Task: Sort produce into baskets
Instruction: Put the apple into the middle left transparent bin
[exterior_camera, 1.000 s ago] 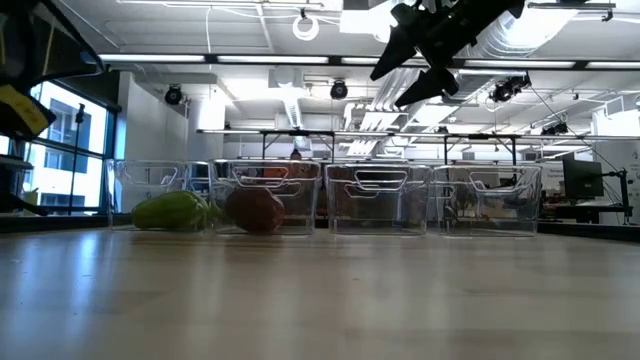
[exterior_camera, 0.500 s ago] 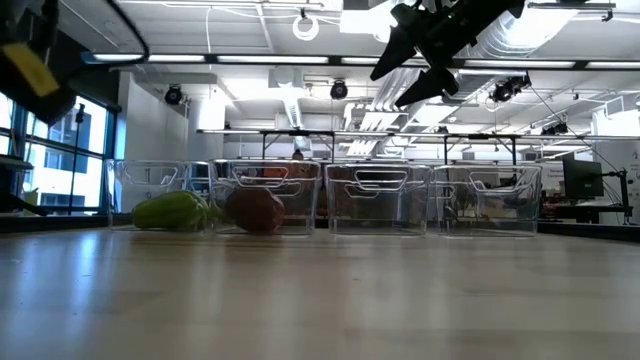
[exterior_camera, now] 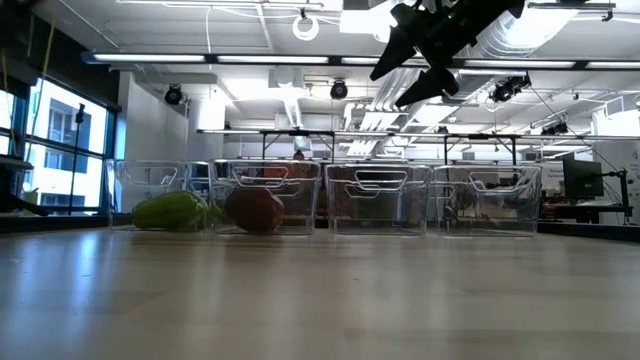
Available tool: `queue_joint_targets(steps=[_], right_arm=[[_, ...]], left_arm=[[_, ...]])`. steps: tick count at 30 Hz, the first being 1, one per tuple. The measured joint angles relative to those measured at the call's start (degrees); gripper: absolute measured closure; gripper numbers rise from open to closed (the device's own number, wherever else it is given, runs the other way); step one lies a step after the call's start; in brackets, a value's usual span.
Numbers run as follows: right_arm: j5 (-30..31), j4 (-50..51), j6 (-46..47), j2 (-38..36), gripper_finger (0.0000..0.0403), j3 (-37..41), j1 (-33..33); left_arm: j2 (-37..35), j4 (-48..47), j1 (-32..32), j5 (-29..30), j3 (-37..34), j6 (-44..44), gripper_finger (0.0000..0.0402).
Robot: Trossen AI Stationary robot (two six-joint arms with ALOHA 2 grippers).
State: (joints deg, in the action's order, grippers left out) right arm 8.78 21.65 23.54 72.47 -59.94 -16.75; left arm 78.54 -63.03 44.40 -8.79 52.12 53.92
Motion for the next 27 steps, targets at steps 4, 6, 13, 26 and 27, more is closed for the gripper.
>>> queue_joint_targets(steps=[4,6,13,26,27], right_arm=[[0.0,0.0,0.2,0.0,0.0008,0.0,0.0],[0.0,0.0,0.4,0.0,0.0008,0.0,0.0],[0.0,0.6,0.6,0.0,0.0008,0.0,0.0],[2.4,1.8,0.4,0.0,0.0008,0.0,0.0],[2.4,2.0,0.6,0.0,0.0008,0.0,0.0]], left_arm=[[0.0,-0.1,5.3,4.1,0.0,-4.7,0.0028],[0.0,0.3,6.9,7.0,0.0,-5.6,0.0028],[0.0,0.4,7.6,7.5,0.0,-2.4,0.0028],[0.0,3.5,9.8,6.4,0.0,-5.8,0.0028],[0.0,3.4,9.9,6.4,0.0,-6.4,0.0028]])
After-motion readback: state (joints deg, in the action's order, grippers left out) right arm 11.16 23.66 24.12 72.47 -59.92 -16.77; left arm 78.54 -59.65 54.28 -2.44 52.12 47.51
